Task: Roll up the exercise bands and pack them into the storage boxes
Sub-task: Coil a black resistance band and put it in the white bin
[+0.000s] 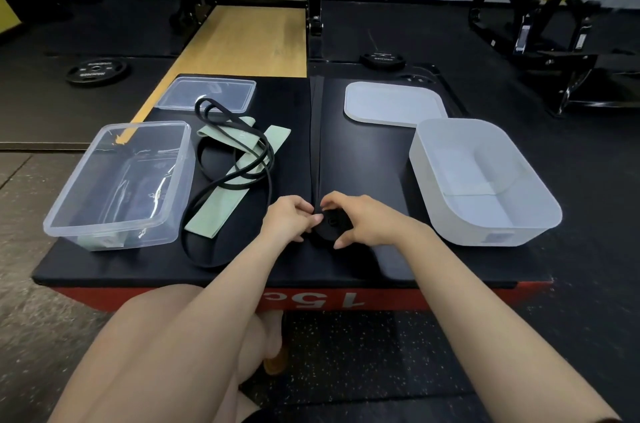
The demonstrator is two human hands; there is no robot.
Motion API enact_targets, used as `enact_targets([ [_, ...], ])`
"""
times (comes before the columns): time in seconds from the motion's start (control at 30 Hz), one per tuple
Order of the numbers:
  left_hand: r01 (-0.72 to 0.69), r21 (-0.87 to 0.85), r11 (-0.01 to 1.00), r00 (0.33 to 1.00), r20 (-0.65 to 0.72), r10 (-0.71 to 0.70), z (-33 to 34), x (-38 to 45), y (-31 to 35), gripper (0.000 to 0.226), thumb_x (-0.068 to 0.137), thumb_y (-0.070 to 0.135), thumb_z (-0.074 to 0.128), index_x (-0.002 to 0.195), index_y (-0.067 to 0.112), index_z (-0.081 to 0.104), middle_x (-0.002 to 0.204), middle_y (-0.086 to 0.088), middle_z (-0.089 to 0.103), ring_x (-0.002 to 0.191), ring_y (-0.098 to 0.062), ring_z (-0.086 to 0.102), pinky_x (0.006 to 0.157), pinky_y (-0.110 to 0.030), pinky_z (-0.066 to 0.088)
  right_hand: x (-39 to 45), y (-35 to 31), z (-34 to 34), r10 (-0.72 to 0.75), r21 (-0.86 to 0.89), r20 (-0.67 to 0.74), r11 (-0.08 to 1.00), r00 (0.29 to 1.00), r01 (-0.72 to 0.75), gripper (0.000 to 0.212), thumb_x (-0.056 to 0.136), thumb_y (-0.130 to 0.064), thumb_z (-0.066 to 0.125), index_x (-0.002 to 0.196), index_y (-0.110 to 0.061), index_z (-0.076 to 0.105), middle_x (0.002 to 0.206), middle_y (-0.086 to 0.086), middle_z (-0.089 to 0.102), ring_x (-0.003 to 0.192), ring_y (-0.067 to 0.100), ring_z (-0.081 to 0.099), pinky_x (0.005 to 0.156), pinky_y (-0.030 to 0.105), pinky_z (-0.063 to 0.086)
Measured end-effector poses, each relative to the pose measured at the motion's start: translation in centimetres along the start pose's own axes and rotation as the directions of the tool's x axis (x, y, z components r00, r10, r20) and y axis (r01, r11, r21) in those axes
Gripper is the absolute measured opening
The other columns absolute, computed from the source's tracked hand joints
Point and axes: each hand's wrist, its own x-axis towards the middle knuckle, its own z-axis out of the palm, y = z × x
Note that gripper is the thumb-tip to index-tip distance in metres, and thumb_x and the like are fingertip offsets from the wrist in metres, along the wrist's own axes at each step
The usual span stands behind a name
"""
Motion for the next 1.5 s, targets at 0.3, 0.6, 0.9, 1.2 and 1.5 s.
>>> enact_targets([
  [0.3, -0.003, 0.025, 1.000, 1.000, 0.001, 0.003, 0.0, 0.2, 0.4, 0.023, 0.083, 0.019, 0.070, 0.102, 0.014, 0.057, 0.085, 0.003, 0.062, 0.068, -0.011, 0.061, 0.052, -0.024, 0.046, -0.6, -1.3, 1.5, 0.138, -0.204, -0.135, 0.965, 0.981, -0.164, 0.078, 0.077, -0.044, 0.072, 0.139, -0.016, 0.033, 0.137, 0.004, 0.037, 0.126, 0.024, 0.038, 0.096, 0.038, 0.044],
  [0.6, -0.122, 0.008, 0.992, 0.992, 0.022, 0.122, 0.3, 0.2, 0.2, 0.056, 0.083, 0.008, 0.067, 0.135, 0.012, 0.047, 0.134, -0.005, 0.052, 0.122, -0.017, 0.051, 0.103, -0.029, 0.040, 0.5, -2.9, 4.2, 0.203, -0.120, -0.395, 0.956, 0.896, -0.269, 0.059, 0.087, -0.048, 0.057, 0.125, -0.007, 0.041, 0.128, 0.007, 0.044, 0.117, 0.026, 0.041, 0.083, 0.034, 0.042],
  [0.9, -0.029, -0.234, 0.972, 0.997, 0.058, 0.043, 0.3, 0.1, 0.0, 0.042, 0.083, -0.004, 0.064, 0.123, 0.005, 0.055, 0.125, -0.012, 0.058, 0.117, -0.021, 0.054, 0.097, -0.029, 0.046, 0.1, -1.9, 3.0, 0.122, -0.064, -0.269, 0.987, 0.955, -0.145, 0.078, 0.083, -0.034, 0.069, 0.145, -0.016, 0.025, 0.140, 0.004, 0.039, 0.129, 0.025, 0.033, 0.101, 0.037, 0.038],
  [1.2, -0.042, -0.275, 0.961, 0.998, 0.027, 0.051, 0.5, -0.3, -0.4, 0.041, 0.083, 0.009, 0.068, 0.123, 0.010, 0.057, 0.117, -0.010, 0.062, 0.101, -0.018, 0.061, 0.069, -0.021, 0.054, 0.3, -0.2, 0.9, 0.042, -0.019, -0.039, 0.999, 0.998, -0.043, 0.090, 0.076, -0.023, 0.077, 0.148, -0.024, 0.021, 0.149, -0.002, 0.035, 0.136, 0.019, 0.030, 0.109, 0.033, 0.032],
  [1.5, -0.064, -0.107, 0.992, 0.998, -0.022, 0.062, 0.5, -0.3, 0.2, 0.040, 0.082, 0.011, 0.070, 0.120, 0.012, 0.060, 0.113, -0.004, 0.063, 0.101, -0.017, 0.062, 0.060, -0.025, 0.057, -0.2, -1.0, 1.3, 0.131, -0.062, -0.107, 0.988, 0.986, -0.138, 0.088, 0.077, -0.030, 0.076, 0.146, -0.018, 0.023, 0.146, 0.002, 0.036, 0.132, 0.022, 0.036, 0.100, 0.034, 0.039],
])
